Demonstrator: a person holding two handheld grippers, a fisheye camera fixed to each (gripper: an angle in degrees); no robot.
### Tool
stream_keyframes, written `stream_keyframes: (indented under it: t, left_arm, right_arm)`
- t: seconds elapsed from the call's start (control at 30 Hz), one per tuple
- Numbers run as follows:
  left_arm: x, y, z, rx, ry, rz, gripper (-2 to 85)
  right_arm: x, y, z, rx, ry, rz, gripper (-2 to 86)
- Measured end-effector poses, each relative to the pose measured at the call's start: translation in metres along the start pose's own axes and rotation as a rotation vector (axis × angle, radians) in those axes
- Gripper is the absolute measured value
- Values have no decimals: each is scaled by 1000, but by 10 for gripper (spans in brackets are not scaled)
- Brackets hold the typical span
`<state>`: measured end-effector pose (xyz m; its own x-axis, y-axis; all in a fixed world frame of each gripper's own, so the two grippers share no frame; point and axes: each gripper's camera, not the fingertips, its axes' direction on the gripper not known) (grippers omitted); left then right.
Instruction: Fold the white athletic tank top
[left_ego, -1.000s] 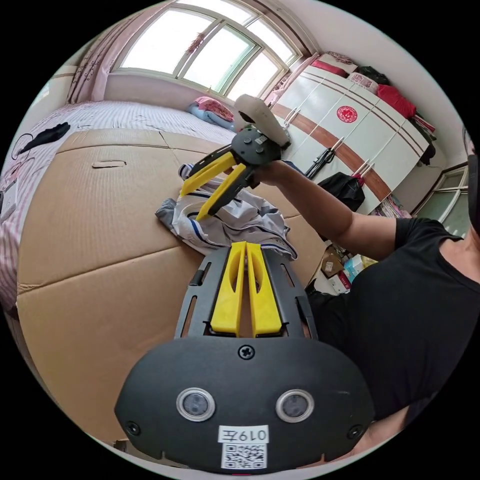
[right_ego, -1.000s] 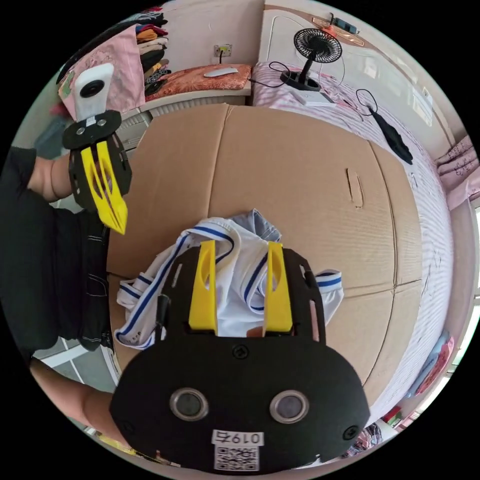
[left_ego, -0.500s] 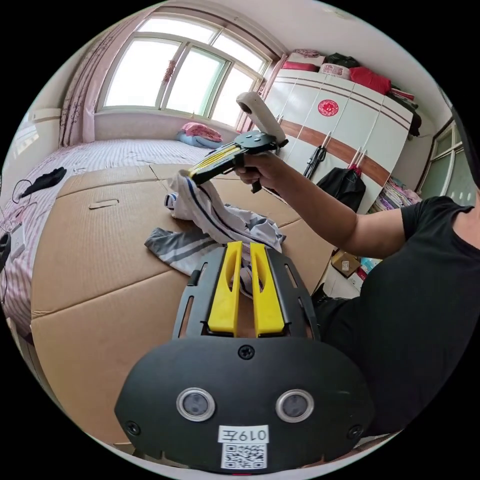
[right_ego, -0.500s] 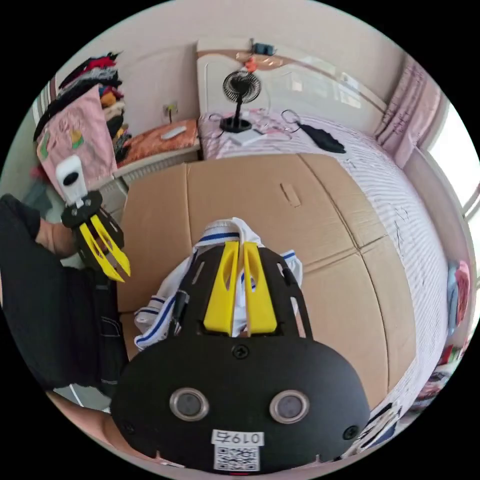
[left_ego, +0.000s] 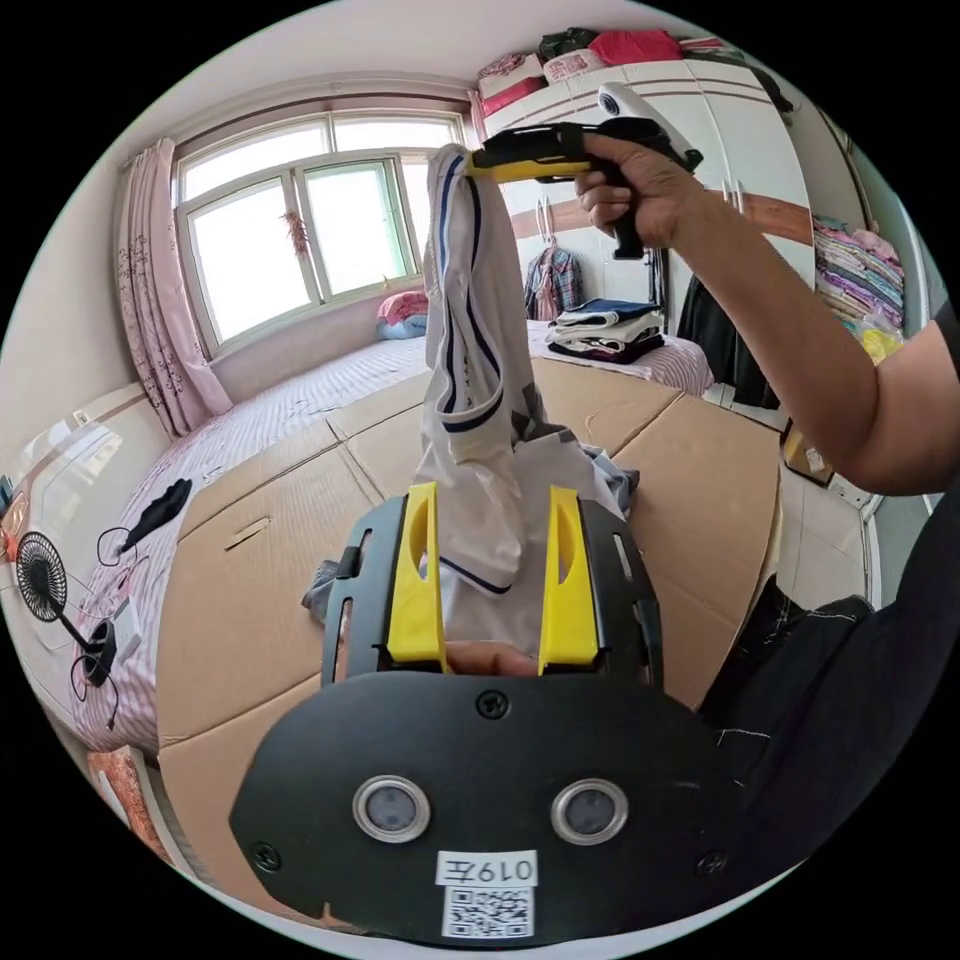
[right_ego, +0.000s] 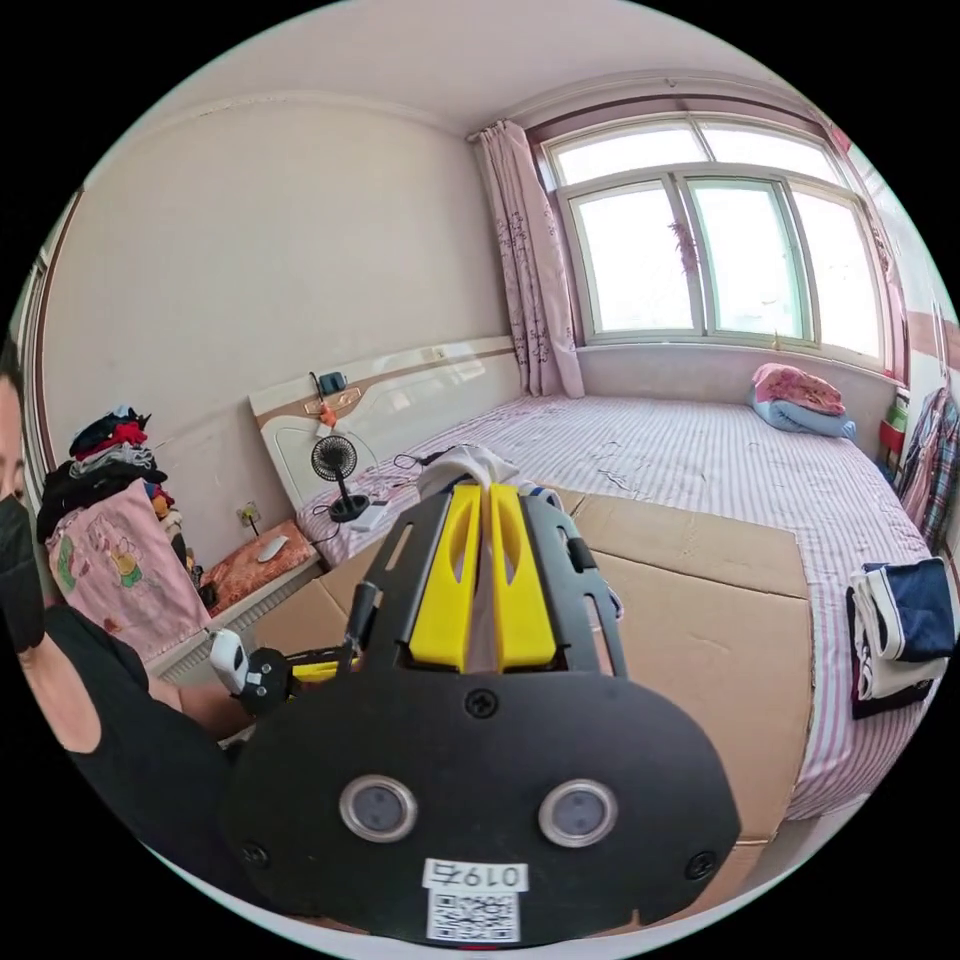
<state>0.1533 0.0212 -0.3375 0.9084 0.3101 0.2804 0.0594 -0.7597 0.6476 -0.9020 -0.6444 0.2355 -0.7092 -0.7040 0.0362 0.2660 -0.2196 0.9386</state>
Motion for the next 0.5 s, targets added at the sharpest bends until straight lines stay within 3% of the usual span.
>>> stream_keyframes:
  t: [0.23,0.37,0.5]
  left_arm:
    - [-20,-44,12,-100,99,-13,20]
    - [-91,-79,-65,4,18,-89,8]
    - [-123,-147,-166,141,-142,-2,4]
  right_arm:
    - [9,85,-56,49,46,12,2]
    - [27,125,-103,136,63,58,2]
    - [18,143,-142,233,76,36,1]
